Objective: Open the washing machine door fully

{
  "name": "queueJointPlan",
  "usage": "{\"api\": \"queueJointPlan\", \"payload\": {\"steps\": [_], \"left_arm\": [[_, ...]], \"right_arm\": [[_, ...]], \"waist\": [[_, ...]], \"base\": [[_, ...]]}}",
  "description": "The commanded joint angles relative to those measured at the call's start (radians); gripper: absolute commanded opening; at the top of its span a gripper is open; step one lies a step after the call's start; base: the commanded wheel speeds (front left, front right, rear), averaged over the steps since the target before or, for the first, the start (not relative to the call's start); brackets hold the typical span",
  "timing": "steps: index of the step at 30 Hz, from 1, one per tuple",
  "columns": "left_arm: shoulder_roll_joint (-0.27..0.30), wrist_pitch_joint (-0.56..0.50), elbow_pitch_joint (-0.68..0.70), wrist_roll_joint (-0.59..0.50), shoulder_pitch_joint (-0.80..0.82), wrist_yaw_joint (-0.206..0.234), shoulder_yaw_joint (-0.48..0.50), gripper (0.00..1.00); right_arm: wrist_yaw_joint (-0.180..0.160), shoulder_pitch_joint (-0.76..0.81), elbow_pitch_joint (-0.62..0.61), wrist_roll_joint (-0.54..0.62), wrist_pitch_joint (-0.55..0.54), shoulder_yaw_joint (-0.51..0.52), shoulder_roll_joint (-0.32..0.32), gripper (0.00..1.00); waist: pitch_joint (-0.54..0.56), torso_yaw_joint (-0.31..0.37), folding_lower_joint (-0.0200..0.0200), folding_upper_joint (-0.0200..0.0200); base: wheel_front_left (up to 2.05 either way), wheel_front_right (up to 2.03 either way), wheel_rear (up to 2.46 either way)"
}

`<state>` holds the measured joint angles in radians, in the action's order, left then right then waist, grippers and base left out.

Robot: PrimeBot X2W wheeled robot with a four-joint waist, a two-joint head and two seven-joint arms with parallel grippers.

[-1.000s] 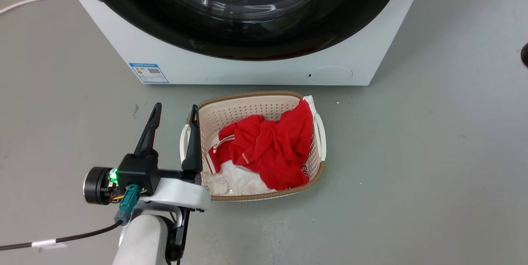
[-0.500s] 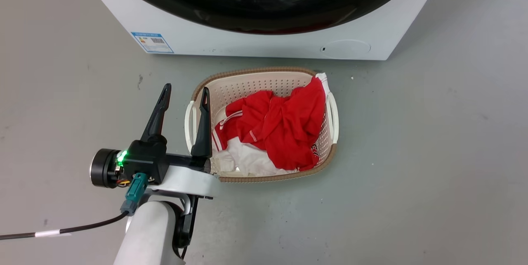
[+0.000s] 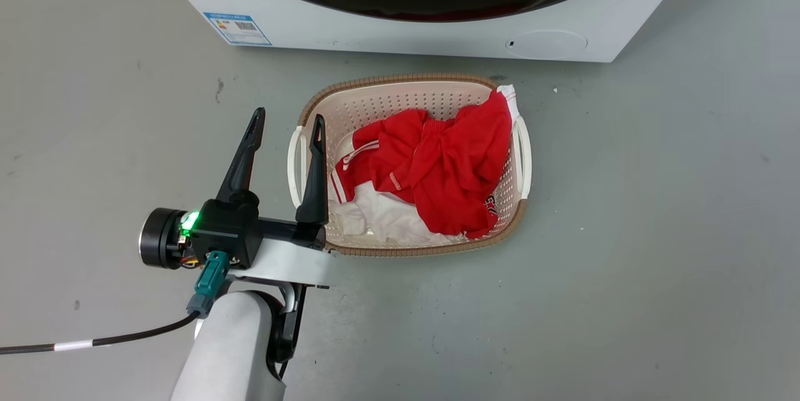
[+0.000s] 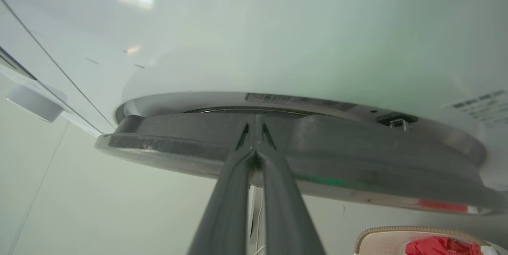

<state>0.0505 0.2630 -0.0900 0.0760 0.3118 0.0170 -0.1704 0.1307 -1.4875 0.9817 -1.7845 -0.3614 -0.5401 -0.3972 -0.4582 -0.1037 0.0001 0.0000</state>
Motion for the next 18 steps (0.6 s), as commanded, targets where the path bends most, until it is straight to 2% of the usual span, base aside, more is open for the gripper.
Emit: {"api": "queueJointPlan", "payload": {"steps": [1, 10, 18], "left_arm": [[-0.001, 0.003, 0.006, 0.005, 0.015, 0.004, -0.002, 1.00], [-0.001, 0.003, 0.007, 0.004, 0.024, 0.009, -0.008, 1.00], [0.000, 0.003, -0.005, 0.004, 0.028, 0.010, -0.011, 1.00]], "right_arm": [[0.000, -0.018, 0.012, 0.005, -0.004, -0.007, 0.005, 0.00], [0.000, -0.033, 0.040, 0.001, -0.096, -0.043, 0.012, 0.00], [0.000, 0.007, 0.002, -0.038, -0.222, -0.048, 0.001, 0.00]], "waist": [[-0.012, -0.003, -0.0001, 0.0000], [-0.035, -0.001, -0.0001, 0.0000], [-0.026, 0.013, -0.0001, 0.0000]], "base": [[0.00, 0.00, 0.00], [0.00, 0.00, 0.00], [0.00, 0.00, 0.00]]}}
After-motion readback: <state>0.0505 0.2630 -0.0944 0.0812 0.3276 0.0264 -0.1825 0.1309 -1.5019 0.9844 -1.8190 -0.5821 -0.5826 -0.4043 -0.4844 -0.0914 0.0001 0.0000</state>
